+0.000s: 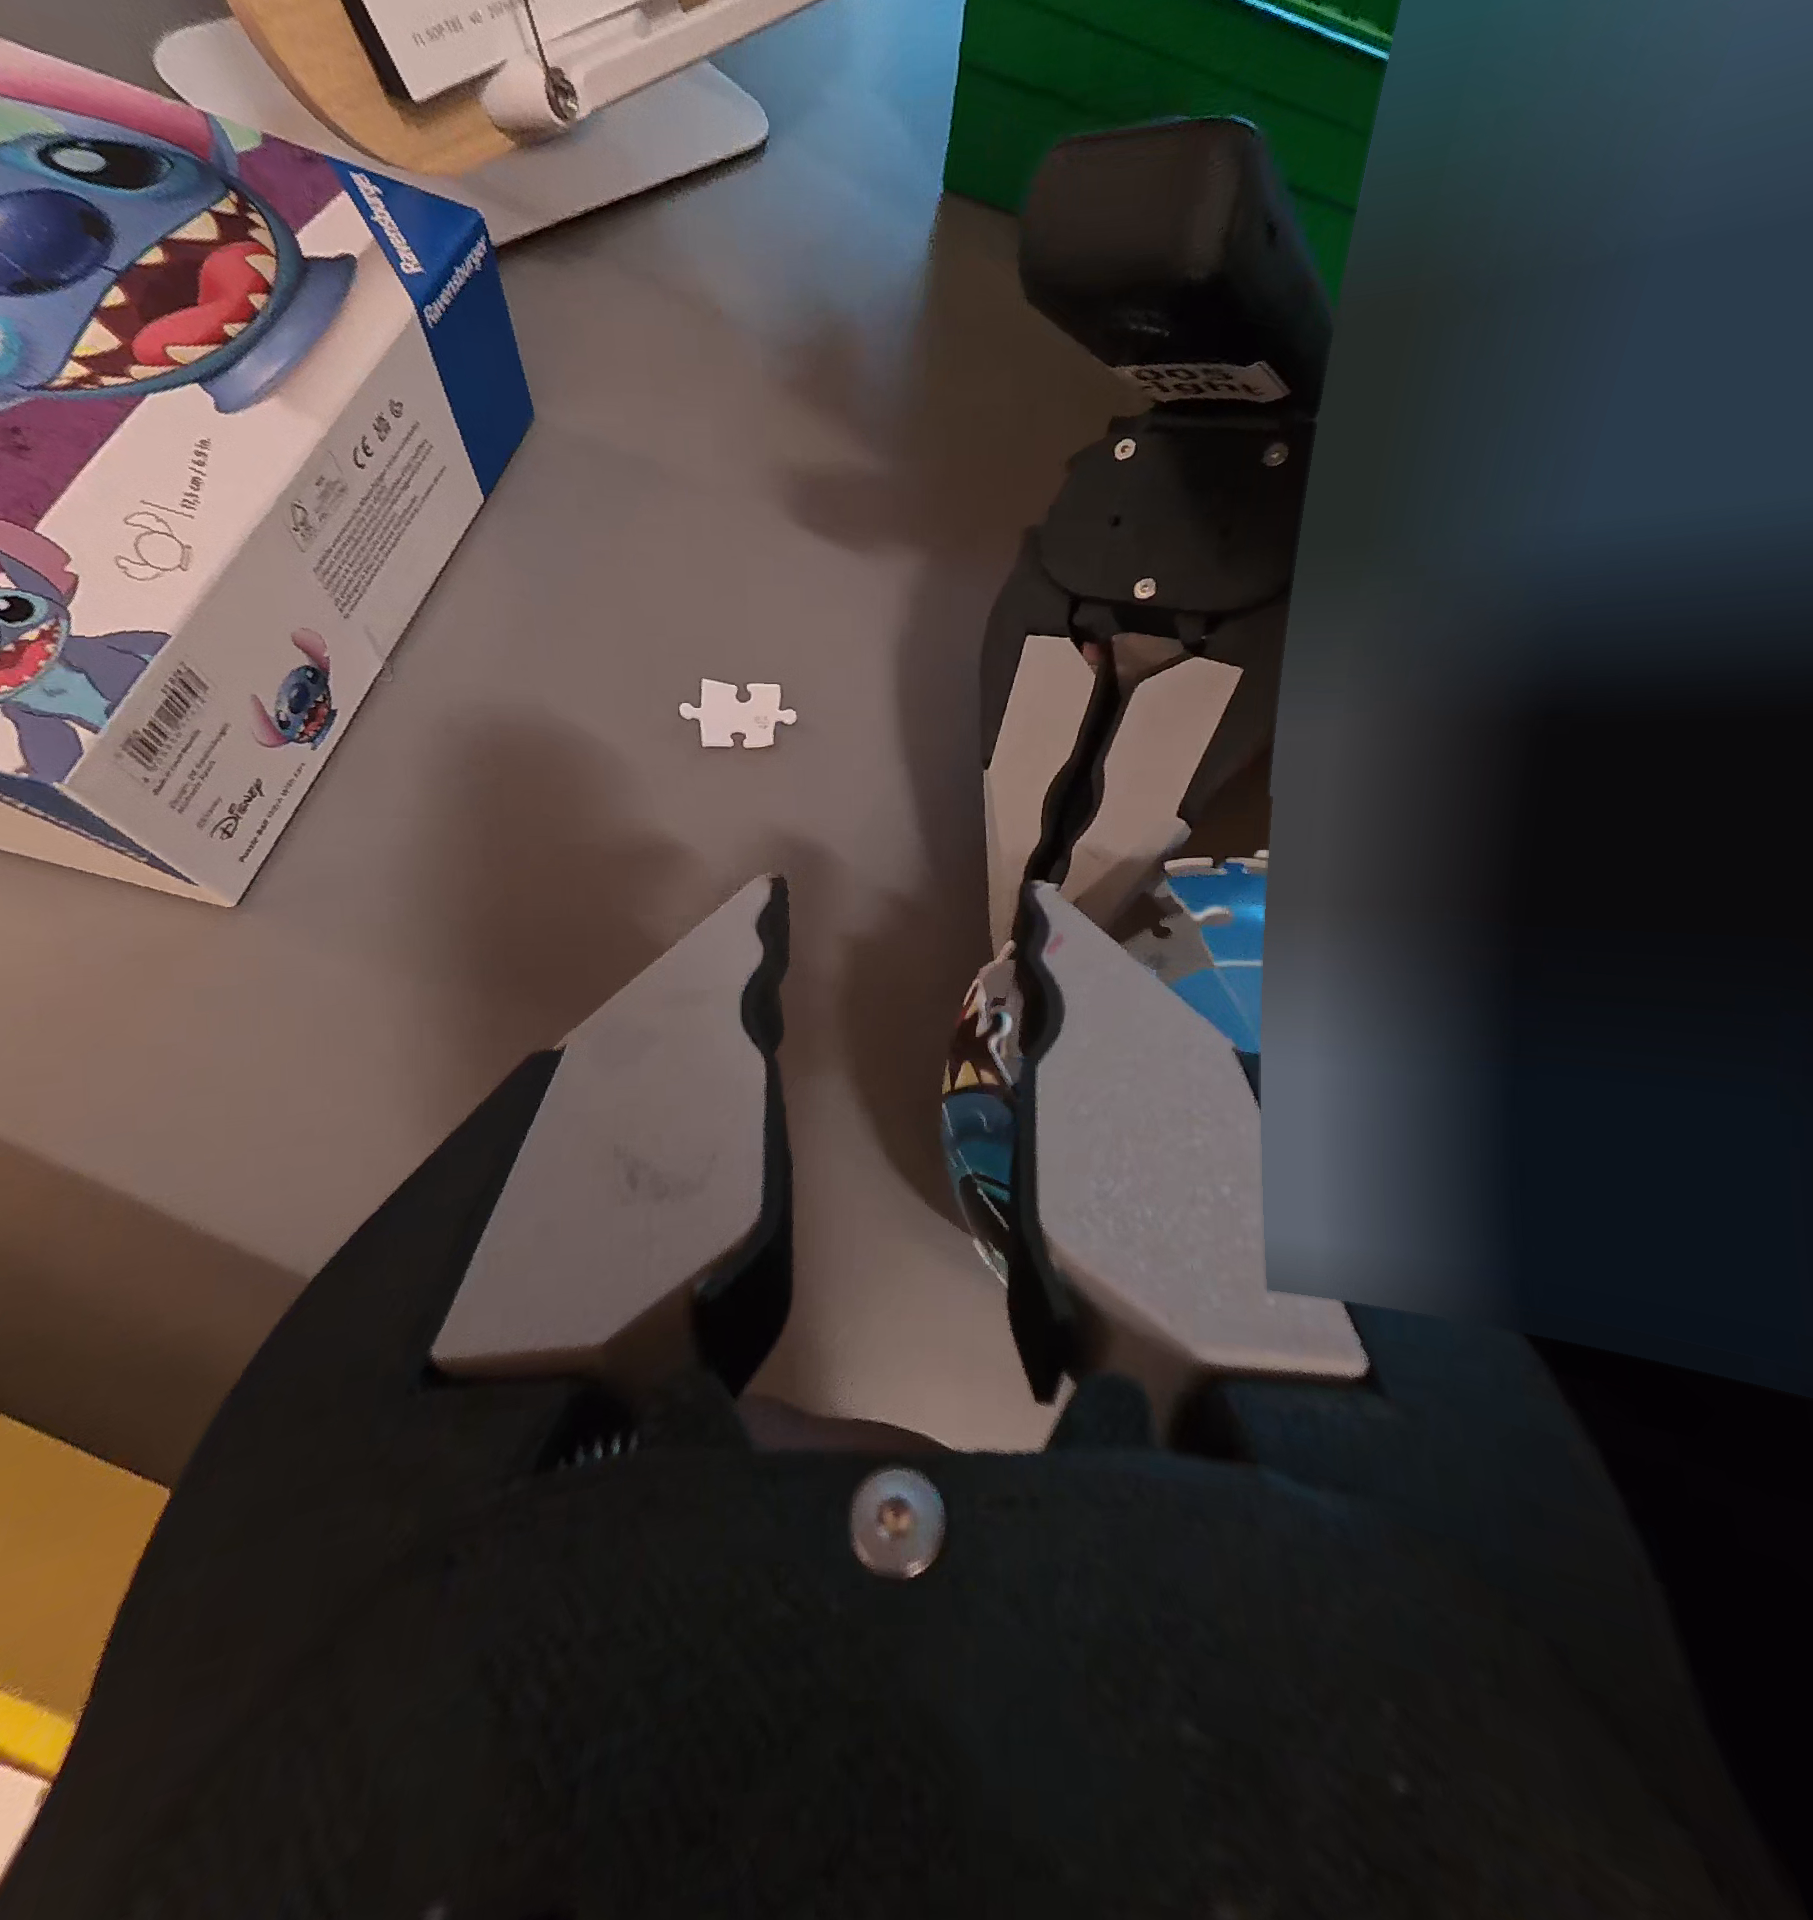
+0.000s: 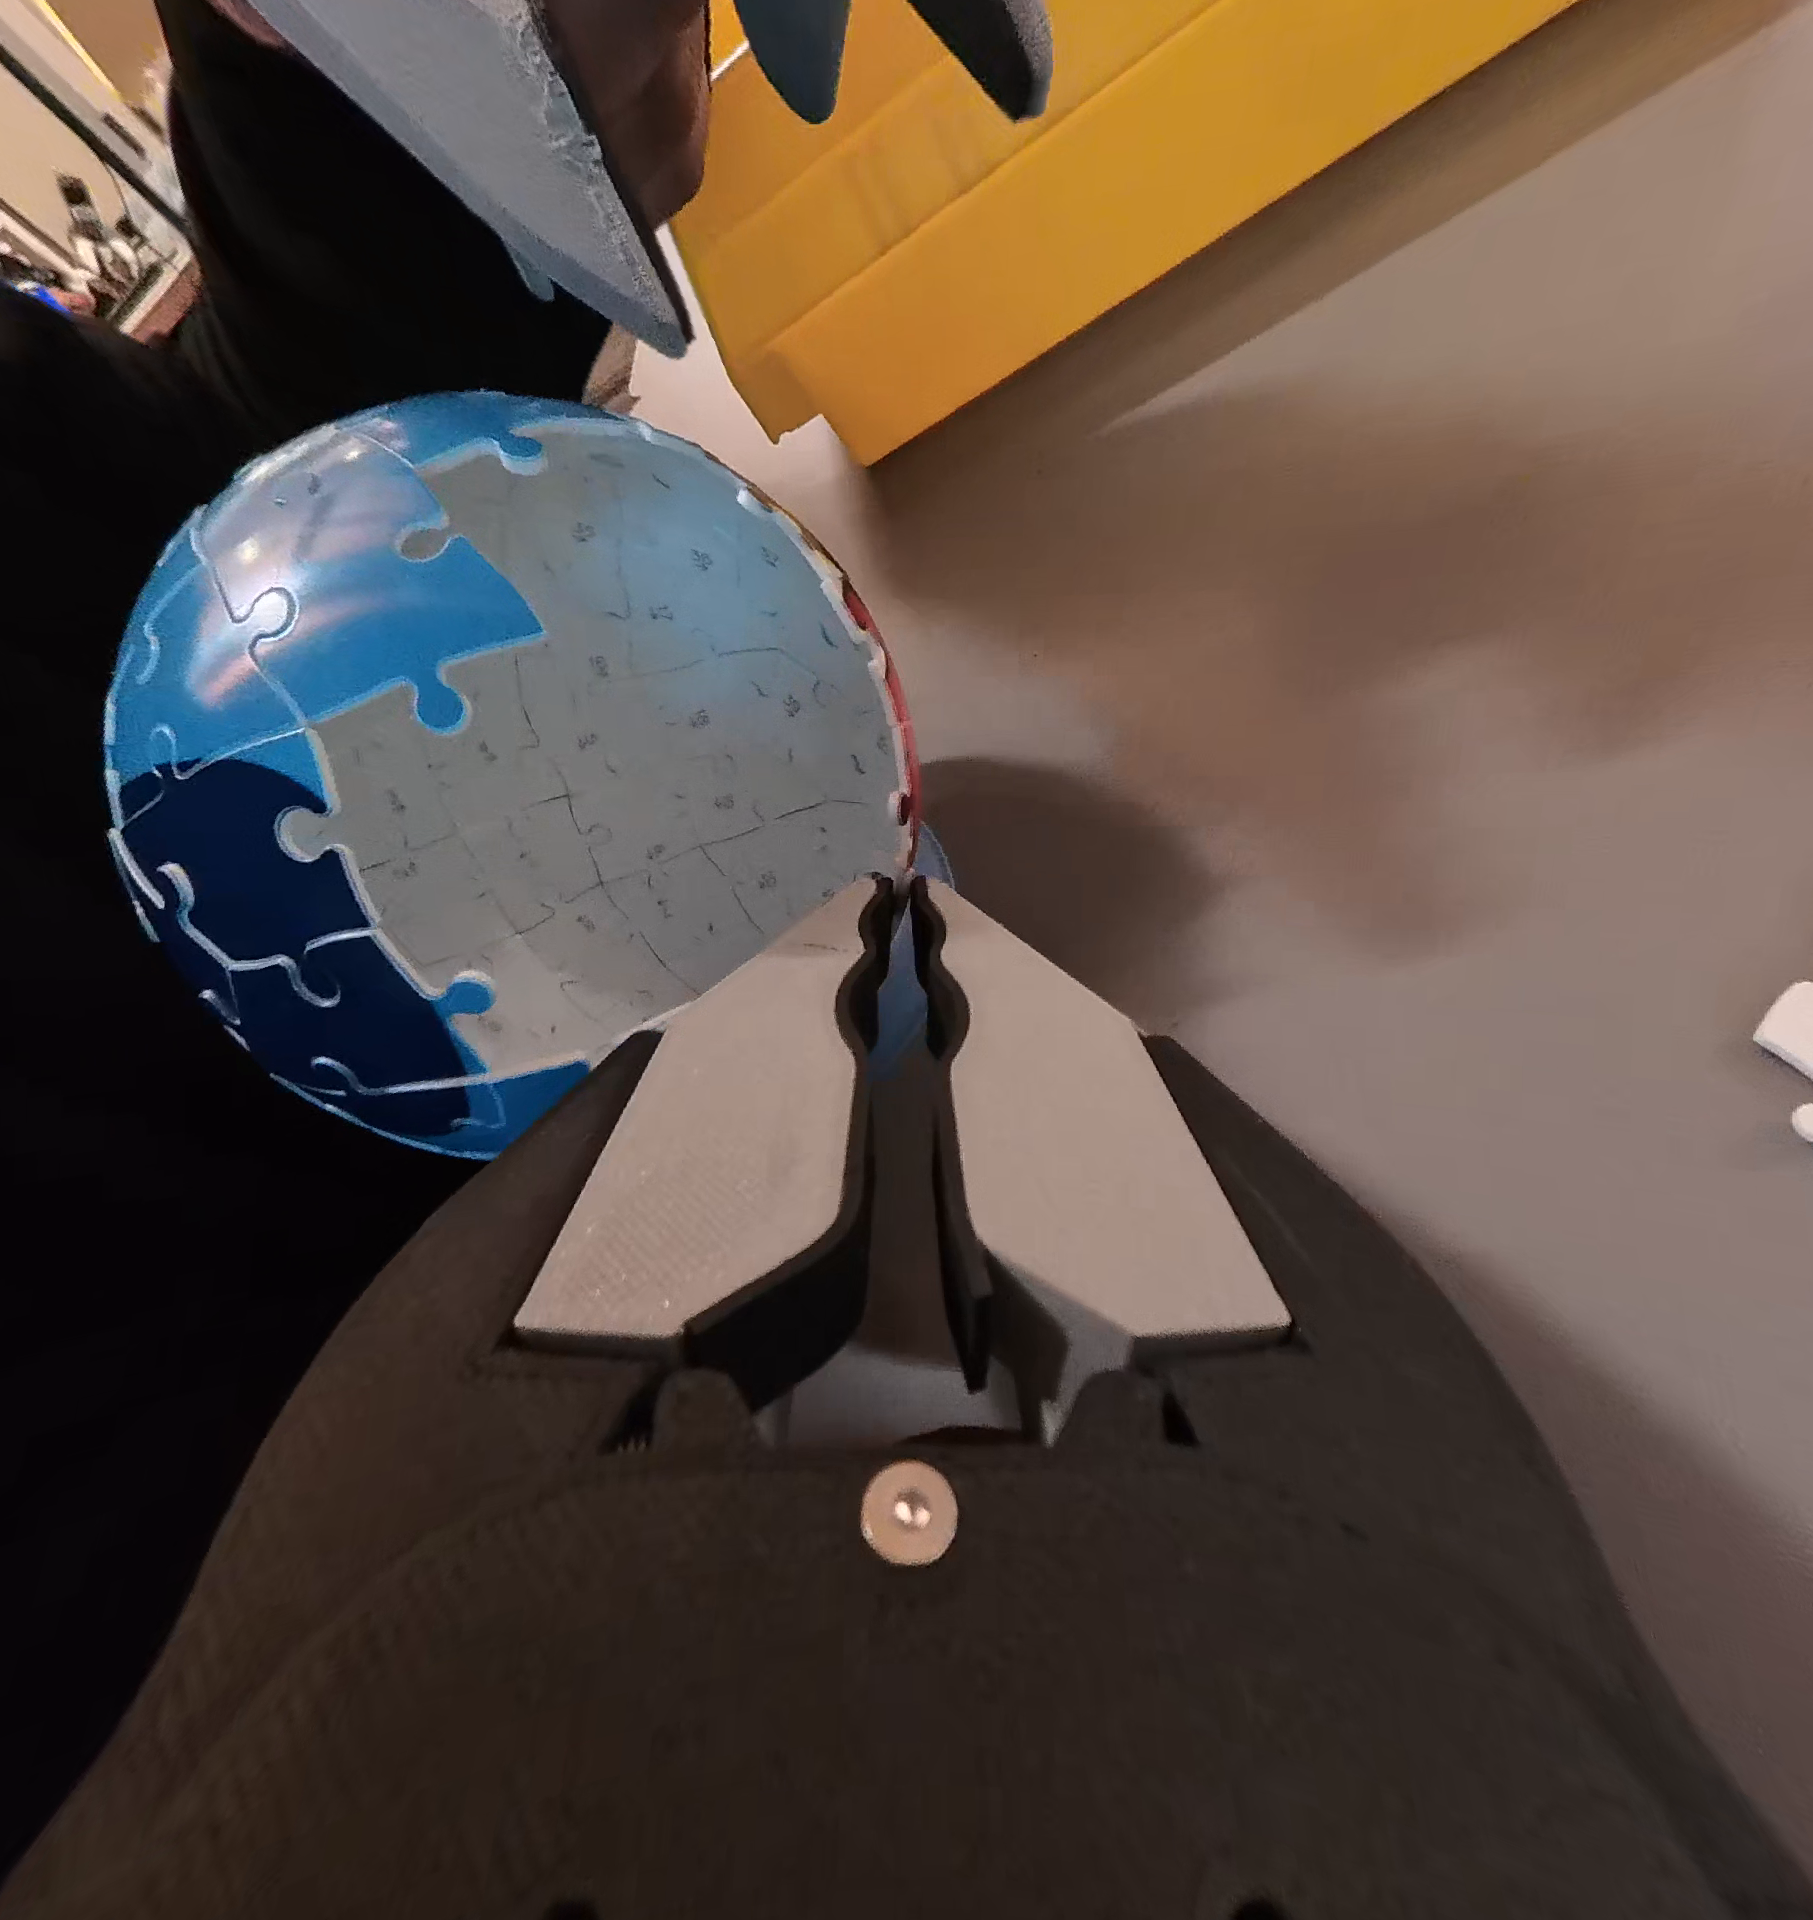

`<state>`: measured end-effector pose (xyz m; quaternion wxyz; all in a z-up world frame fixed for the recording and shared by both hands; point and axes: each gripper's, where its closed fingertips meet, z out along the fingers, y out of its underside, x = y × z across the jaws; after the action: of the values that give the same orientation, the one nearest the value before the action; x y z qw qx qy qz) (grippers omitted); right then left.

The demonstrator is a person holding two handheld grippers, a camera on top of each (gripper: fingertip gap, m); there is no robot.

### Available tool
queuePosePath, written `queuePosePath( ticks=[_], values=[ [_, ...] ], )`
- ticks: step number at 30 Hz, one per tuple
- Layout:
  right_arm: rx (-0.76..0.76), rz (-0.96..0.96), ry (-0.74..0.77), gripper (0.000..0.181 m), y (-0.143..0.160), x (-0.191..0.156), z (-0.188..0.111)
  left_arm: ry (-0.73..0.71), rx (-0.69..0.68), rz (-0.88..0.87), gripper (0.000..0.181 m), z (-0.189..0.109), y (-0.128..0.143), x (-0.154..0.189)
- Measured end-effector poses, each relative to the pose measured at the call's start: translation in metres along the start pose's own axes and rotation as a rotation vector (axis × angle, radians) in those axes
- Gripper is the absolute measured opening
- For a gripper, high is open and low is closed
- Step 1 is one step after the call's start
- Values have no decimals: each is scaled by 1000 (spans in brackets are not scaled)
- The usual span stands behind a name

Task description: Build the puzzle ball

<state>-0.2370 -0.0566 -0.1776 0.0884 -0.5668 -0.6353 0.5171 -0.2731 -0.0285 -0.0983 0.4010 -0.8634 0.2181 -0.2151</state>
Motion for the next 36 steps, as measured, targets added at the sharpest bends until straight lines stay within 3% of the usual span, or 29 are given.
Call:
queuePosePath(
  ticks=[1, 10, 19, 25, 27, 28, 34, 36],
  values=[
    [1, 1, 6, 1, 0, 0, 0, 11, -16, -2, 42, 2, 0, 0],
    [21, -25, 48, 1, -1, -1, -3, 61, -139, 2, 43, 16, 8, -3],
    [31, -45, 86, 0, -2, 0, -4, 297, -300, -94, 53, 18, 23, 13],
    [54, -54, 95, 0, -5, 1, -5, 326, -208, -154, 53, -4, 23, 18],
    [56, -62, 104, 0, -6, 2, -5, 363, -156, -185, 74, -11, 16, 20],
    [56, -61, 105, 0, -6, 2, -4, 355, -137, -204, 75, -12, 12, 18],
    [70, -87, 129, 0, -11, 2, -3, 295, -163, -172, 74, -6, 0, 5],
    [71, -110, 148, 0, -13, 2, -3, 288, -212, -163, 62, 4, -3, 1]
  ],
)
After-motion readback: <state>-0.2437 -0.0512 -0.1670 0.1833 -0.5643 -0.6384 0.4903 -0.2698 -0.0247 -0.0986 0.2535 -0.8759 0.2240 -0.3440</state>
